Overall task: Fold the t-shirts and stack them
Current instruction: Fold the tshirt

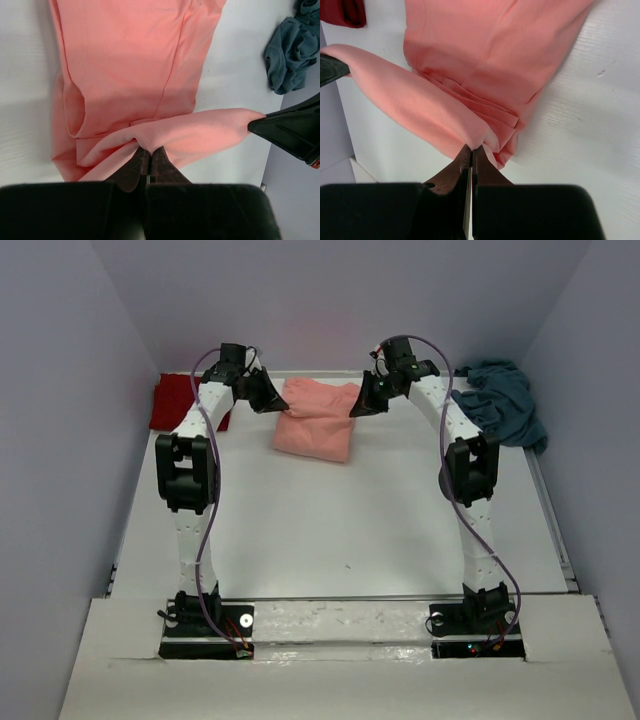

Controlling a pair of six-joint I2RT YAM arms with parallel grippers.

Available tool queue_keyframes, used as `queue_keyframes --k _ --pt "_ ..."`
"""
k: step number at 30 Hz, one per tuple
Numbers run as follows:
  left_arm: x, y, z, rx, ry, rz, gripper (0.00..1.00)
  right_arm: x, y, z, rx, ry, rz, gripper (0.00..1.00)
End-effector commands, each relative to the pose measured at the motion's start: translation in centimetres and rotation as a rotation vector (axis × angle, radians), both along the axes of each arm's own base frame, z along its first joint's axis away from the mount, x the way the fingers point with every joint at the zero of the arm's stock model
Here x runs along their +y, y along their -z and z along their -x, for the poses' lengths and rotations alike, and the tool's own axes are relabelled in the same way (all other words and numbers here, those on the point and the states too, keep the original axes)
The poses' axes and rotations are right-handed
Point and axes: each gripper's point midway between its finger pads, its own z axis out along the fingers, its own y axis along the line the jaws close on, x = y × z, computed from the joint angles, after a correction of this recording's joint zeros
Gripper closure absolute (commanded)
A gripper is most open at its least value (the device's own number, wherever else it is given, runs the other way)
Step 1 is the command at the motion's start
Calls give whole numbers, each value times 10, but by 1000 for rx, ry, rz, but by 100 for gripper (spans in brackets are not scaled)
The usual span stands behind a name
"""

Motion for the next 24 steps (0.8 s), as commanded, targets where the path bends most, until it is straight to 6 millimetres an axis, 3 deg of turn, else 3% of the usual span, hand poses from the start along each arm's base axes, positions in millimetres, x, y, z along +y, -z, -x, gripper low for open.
queue_keyframes --k 1,6,14,18,24 --pt "8 -40 -26 -158 -3 15 100 -7 -30 -33 -185 16 0 100" --pt "9 -53 -43 -239 -8 38 100 -11 -43 -50 -257 34 -2 100" --pt "3 -58 -68 -314 -15 85 100 -17 -56 -84 -412 82 7 100" --pt "3 -56 -83 -338 -24 90 100 -23 -48 -97 -434 102 16 100" --pt "3 -29 -109 -391 -43 81 100 -19 -17 -114 -462 113 5 100"
